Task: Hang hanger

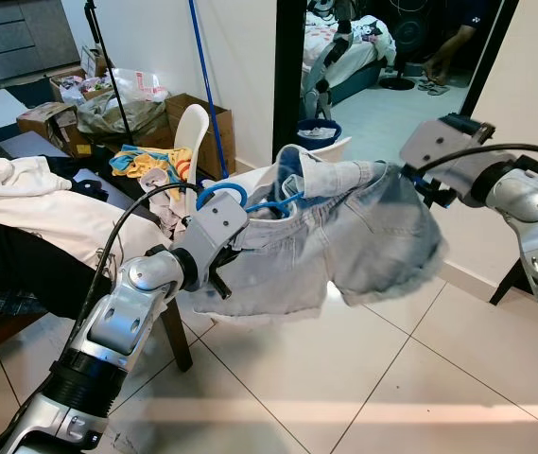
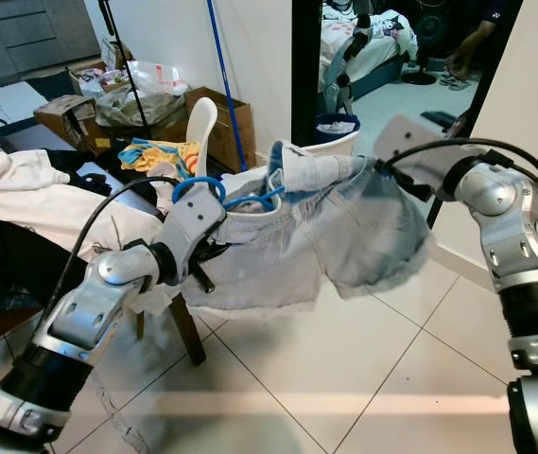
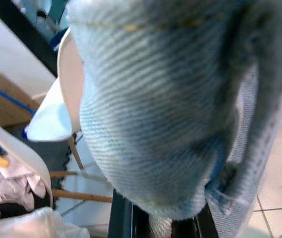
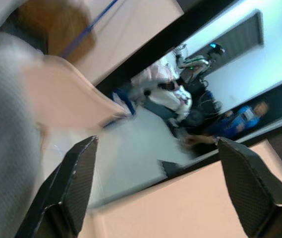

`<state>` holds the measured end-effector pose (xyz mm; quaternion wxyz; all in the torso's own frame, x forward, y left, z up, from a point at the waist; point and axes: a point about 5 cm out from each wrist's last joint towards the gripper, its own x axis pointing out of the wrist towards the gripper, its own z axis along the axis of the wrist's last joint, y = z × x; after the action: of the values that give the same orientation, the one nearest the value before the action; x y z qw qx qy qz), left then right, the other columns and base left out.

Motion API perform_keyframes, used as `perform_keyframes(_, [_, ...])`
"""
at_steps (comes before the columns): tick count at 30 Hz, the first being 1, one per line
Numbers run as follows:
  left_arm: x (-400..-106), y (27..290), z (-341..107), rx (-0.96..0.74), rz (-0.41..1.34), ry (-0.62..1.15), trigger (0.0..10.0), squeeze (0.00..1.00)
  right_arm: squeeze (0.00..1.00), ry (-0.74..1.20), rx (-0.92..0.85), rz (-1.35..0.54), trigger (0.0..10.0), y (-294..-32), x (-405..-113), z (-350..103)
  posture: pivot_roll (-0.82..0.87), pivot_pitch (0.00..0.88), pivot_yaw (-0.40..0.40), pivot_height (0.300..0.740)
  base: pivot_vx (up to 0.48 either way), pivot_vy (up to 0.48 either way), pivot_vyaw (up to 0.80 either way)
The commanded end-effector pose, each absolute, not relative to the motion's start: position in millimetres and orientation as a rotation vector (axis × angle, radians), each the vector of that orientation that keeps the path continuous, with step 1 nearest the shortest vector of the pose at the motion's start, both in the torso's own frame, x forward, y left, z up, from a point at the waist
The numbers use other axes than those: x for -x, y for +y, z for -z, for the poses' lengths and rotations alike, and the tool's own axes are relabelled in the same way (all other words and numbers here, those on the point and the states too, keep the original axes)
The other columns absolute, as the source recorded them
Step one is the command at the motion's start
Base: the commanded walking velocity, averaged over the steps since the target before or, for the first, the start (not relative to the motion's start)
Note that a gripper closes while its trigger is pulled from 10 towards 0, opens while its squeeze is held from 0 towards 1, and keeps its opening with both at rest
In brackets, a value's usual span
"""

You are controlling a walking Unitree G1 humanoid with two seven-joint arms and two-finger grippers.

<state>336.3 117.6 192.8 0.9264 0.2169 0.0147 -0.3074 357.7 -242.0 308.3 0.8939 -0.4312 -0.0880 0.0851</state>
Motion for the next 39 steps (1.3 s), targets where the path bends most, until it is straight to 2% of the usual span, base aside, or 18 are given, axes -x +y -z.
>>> perform_keyframes(1, [-340,123,-196,-0.402,0.583,0.032,0.0,0.0,0.0,-0.236,0.74,-0.147,10.0,-244,-355,-319,-0.03,0.038,-0.011,0.74,0.0,0.0,0.0])
perform_keyframes(2, [-340,123,-196,-0.402,0.583,0.032,0.0,0.0,0.0,-0.236,0.74,-0.147,10.0,-244,-355,-319,-0.03,0.038,-0.011,0.74,0.0,0.0,0.0])
perform_keyframes(3, [-341,127,-197,-0.388,0.55,0.044,0.0,0.0,0.0,-0.217,0.527,-0.254,10.0,-232,-352,-315,-0.03,0.039,-0.008,0.74,0.0,0.0,0.0])
perform_keyframes(4, [-343,131,-197,-0.378,0.516,0.051,0.0,0.0,0.0,-0.174,0.373,-0.439,10.0,-213,-344,-306,-0.03,0.04,-0.008,0.74,0.0,0.0,0.0])
perform_keyframes(5, [-343,131,-197,-0.378,0.516,0.051,0.0,0.0,0.0,-0.174,0.373,-0.439,10.0,-213,-344,-306,-0.03,0.04,-0.008,0.74,0.0,0.0,0.0])
perform_keyframes(7, [-345,137,-200,-0.358,0.467,0.051,0.0,0.0,0.0,-0.112,0.183,-0.689,10.0,-186,-326,-292,-0.03,0.044,-0.007,0.74,0.0,0.0,0.0])
perform_keyframes(11, [-346,140,-205,-0.349,0.44,0.04,0.0,0.0,0.0,-0.036,0.064,-0.825,10.0,-170,-311,-277,-0.02,0.051,-0.005,0.74,0.0,0.0,0.0])
perform_keyframes(15, [-346,141,-206,-0.347,0.434,0.043,0.0,0.0,0.0,0.01,-0.007,-0.883,10.0,-160,-304,-267,-0.02,0.054,-0.002,0.74,0.0,0.0,0.0])
perform_keyframes(17, [-346,141,-206,-0.347,0.434,0.043,0.0,0.0,0.0,0.01,-0.007,-0.883,10.0,-160,-304,-267,-0.02,0.054,-0.002,0.74,0.0,0.0,0.0])
perform_keyframes(20, [-345,140,-206,-0.345,0.432,0.043,0.0,0.0,0.0,0.072,-0.112,-0.869,10.0,-147,-302,-252,-0.02,0.059,0.001,0.74,0.0,0.0,0.0])
perform_keyframes(24, [-342,132,-208,-0.339,0.447,0.03,0.0,0.0,0.0,0.14,-0.237,-0.729,10.0,-133,-309,-236,-0.02,0.063,0.003,0.74,0.0,0.0,0.0])
perform_keyframes(27, [-341,129,-208,-0.335,0.453,0.027,0.0,0.0,0.0,0.156,-0.266,-0.697,10.0,-128,-311,-231,-0.02,0.063,0.003,0.74,0.0,0.0,0.0])
perform_keyframes(29, [-340,125,-208,-0.328,0.462,0.026,0.0,0.0,0.0,0.159,-0.361,-0.662,10.0,-120,-312,-228,-0.02,0.065,0.004,0.74,0.0,0.0,0.0])
perform_keyframes(39, [-339,120,-209,-0.324,0.476,0.025,0.0,0.0,0.0,0.11,-0.468,-0.537,10.0,-118,-323,-233,-0.02,0.068,0.003,0.74,0.0,0.0,0.0])
